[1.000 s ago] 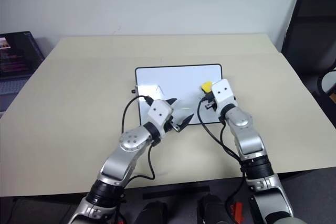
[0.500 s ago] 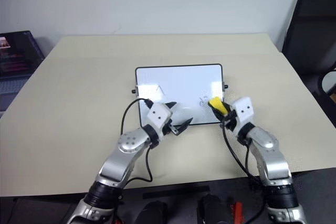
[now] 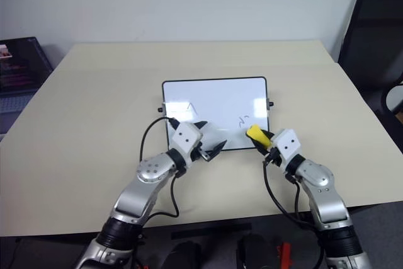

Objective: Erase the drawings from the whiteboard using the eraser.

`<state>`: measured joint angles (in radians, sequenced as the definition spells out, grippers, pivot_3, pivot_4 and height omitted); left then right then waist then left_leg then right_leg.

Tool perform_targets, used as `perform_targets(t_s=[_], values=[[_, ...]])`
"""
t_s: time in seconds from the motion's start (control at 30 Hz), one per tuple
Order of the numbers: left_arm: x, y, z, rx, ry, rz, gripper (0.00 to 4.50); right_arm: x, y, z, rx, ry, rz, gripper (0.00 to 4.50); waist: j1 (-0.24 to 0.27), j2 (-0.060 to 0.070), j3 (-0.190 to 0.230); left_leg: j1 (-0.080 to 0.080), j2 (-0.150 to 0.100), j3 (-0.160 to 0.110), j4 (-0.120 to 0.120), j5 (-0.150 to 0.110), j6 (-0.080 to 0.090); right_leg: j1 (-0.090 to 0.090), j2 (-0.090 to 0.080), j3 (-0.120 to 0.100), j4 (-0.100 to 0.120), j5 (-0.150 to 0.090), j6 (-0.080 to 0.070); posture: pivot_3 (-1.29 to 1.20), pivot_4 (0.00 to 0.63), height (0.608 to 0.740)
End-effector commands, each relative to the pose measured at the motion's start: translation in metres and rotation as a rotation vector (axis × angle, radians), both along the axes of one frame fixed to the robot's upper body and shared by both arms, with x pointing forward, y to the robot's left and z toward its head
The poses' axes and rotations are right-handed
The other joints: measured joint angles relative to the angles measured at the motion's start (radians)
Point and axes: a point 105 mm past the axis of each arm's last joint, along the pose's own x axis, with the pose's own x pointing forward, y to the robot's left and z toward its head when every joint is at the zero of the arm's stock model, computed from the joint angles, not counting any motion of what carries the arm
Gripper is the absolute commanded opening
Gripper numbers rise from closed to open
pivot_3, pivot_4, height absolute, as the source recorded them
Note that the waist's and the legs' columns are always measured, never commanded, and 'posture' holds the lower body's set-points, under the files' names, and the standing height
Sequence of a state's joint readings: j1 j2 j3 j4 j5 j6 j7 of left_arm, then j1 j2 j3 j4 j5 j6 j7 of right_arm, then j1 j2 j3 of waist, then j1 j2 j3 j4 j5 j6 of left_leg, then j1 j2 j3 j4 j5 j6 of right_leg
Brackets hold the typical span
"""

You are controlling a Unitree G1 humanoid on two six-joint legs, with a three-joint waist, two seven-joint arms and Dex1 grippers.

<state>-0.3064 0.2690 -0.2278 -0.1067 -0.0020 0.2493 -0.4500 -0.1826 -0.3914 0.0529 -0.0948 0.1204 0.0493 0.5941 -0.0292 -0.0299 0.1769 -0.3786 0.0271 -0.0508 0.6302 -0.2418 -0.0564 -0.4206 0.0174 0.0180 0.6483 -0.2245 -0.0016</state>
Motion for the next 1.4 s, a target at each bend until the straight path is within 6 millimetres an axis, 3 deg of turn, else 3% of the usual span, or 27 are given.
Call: perform_targets(t_s=[0.03,0.3,0.57,0.8,1.1,1.4], values=[[-0.001,0.001,0.013,-0.02,-0.053,-0.006,4.5,0.0,0.001,0.012,-0.003,-0.061,0.008,1.22,0.0,0.0,0.0,0.0,0.0,0.0,0.0,0.0,0.0,0.0,0.0,0.0,0.0,0.0,0.0,0.0,0.15,0.74],[0.001,0.001,0.013,-0.018,-0.053,-0.009,4.5,0.007,0.005,0.026,0.017,-0.114,-0.023,1.22,-0.001,0.0,0.0,0.0,0.0,0.0,0.0,0.0,0.0,0.0,0.0,0.0,0.001,0.0,0.0,0.0,0.15,0.74],[0.002,-0.002,0.014,-0.014,-0.062,-0.021,4.5,0.038,0.038,0.039,0.021,-0.181,-0.046,1.22,-0.001,0.0,0.0,0.001,0.0,0.0,0.0,0.0,0.0,0.0,0.0,0.0,0.002,0.0,0.0,0.0,0.15,0.74],[0.002,0.002,0.017,-0.014,-0.069,-0.007,4.5,0.062,0.033,0.026,-0.081,-0.102,-0.137,1.22,0.003,0.0,0.0,0.0,0.0,0.0,0.0,0.0,0.0,0.0,0.0,0.0,0.0,0.0,0.0,0.0,0.15,0.74],[0.001,0.005,0.02,-0.018,-0.074,0.015,4.5,0.051,0.034,0.003,-0.166,0.009,-0.123,1.22,0.002,0.0,0.0,0.002,0.0,0.0,0.001,0.0,0.0,0.001,0.0,0.0,0.003,0.0,0.0,0.0,0.15,0.74],[0.0,0.009,0.018,-0.015,-0.069,0.027,4.5,0.034,0.011,-0.017,-0.208,0.074,-0.158,1.22,0.001,0.0,0.0,0.003,0.0,0.0,0.001,0.0,0.0,0.001,0.0,0.0,0.003,0.0,0.0,0.0,0.15,0.74]])
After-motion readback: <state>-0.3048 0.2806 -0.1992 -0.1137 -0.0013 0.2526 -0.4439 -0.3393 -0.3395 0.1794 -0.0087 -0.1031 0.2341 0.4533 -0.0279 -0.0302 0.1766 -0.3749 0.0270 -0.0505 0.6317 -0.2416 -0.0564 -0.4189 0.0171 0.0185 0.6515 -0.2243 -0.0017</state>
